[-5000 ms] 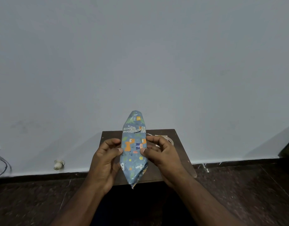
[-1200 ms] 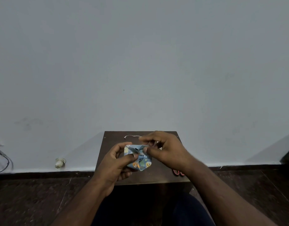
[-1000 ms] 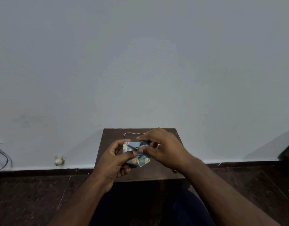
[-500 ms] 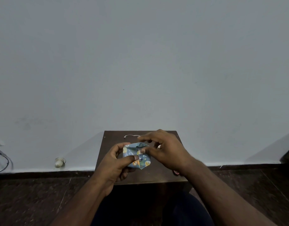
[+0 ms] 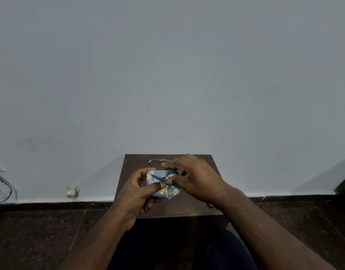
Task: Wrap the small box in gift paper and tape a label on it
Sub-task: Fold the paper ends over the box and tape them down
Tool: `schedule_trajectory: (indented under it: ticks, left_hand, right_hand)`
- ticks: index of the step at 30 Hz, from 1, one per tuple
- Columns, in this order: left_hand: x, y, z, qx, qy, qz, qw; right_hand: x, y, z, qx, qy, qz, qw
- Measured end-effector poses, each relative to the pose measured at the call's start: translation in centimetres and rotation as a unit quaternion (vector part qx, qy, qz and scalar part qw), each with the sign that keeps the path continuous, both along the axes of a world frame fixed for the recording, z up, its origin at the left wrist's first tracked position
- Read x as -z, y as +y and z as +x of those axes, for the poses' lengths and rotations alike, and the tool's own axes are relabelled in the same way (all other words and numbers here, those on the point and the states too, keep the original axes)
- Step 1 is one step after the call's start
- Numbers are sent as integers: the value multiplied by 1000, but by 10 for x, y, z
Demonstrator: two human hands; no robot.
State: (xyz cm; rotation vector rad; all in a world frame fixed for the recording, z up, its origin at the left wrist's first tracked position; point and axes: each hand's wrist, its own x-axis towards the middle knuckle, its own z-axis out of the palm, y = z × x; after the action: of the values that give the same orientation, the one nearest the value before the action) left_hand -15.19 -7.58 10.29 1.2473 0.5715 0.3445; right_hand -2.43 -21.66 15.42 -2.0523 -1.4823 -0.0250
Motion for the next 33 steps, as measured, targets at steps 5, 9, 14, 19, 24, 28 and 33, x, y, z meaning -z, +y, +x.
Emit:
schedule_trajectory:
  ticks: [5, 9, 14, 19, 24, 28, 33]
  left_hand:
    - [-1, 0, 0, 0, 3, -3, 1000]
    - [-3, 1, 1, -19, -6, -21, 1000]
    - [-2, 0, 2, -46, -24, -28, 998]
    - [1, -2, 2, -54, -32, -25, 998]
    - [3, 2, 2, -46, -28, -28, 998]
    - [2, 2, 3, -47, -17, -31, 998]
    - [4, 3, 3, -53, -8, -42, 998]
  right_hand:
    - [-3, -1, -5, 45, 39, 78, 995]
    - [-2, -10, -10, 71, 170, 119, 976]
    - [16, -13, -28, 32, 238, 29, 970]
    - [28, -8, -42, 21, 257, 62, 964]
    - [33, -6, -42, 14, 274, 119, 954]
    - [33, -5, -38, 5, 271, 124, 955]
    - [40, -8, -37, 10, 178, 118, 977]
